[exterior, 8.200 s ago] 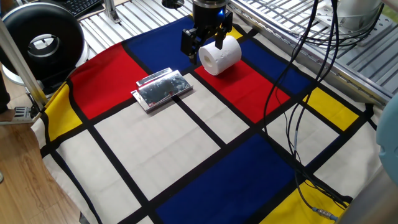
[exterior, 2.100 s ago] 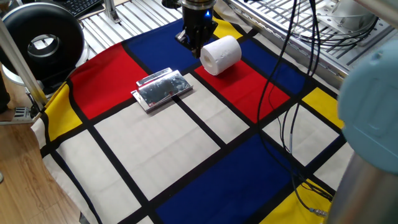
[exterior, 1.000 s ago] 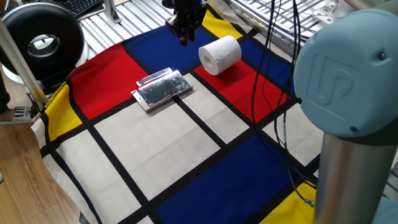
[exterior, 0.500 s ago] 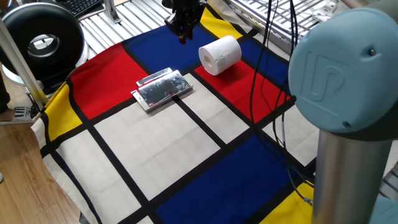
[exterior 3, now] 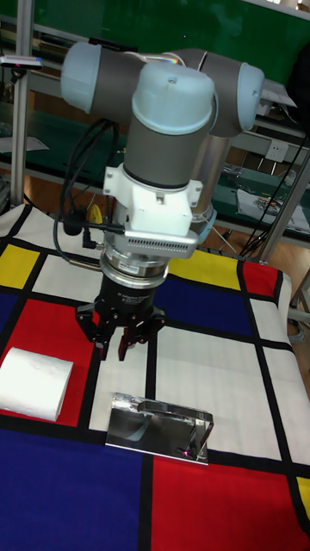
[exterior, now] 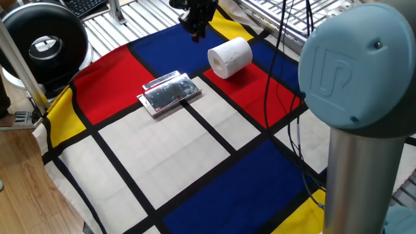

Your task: Put the toilet paper on its holder

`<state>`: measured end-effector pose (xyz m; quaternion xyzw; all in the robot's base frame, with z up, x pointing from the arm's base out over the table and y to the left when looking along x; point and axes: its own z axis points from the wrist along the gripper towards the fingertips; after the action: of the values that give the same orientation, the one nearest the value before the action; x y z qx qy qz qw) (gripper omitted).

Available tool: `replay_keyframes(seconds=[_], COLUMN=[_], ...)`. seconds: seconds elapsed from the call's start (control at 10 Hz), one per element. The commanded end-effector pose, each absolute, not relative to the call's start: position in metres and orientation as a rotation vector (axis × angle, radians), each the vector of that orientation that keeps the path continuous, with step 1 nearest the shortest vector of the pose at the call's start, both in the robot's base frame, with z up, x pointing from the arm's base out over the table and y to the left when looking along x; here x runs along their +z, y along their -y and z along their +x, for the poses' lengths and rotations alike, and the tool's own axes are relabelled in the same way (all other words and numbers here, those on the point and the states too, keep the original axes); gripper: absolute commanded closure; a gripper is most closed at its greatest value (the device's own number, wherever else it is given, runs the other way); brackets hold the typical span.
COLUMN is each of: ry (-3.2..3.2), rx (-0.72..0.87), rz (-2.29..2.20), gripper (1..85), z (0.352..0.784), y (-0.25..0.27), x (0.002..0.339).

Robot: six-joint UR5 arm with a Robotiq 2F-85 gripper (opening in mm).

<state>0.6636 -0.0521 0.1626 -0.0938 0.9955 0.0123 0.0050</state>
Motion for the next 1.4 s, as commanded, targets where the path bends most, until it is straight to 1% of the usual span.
replay_keyframes(seconds=[0.0,0.5,0.8,1.0,1.3], ry=[-3.095,-3.098,-3.089,-3.104,-3.095], rx=[0.064,0.058,-0.083,-0.117,-0.106], rz=[-0.342,-0.400,-0.434,-0.431,-0.452], gripper=[56.0,56.0,55.7,56.0,57.0], z=[0.664,0.662,0.666,0.663,0.665], y=[0.063,0.058,0.081,0.087,0.085], x=[0.157,0.161,0.161,0.161,0.161])
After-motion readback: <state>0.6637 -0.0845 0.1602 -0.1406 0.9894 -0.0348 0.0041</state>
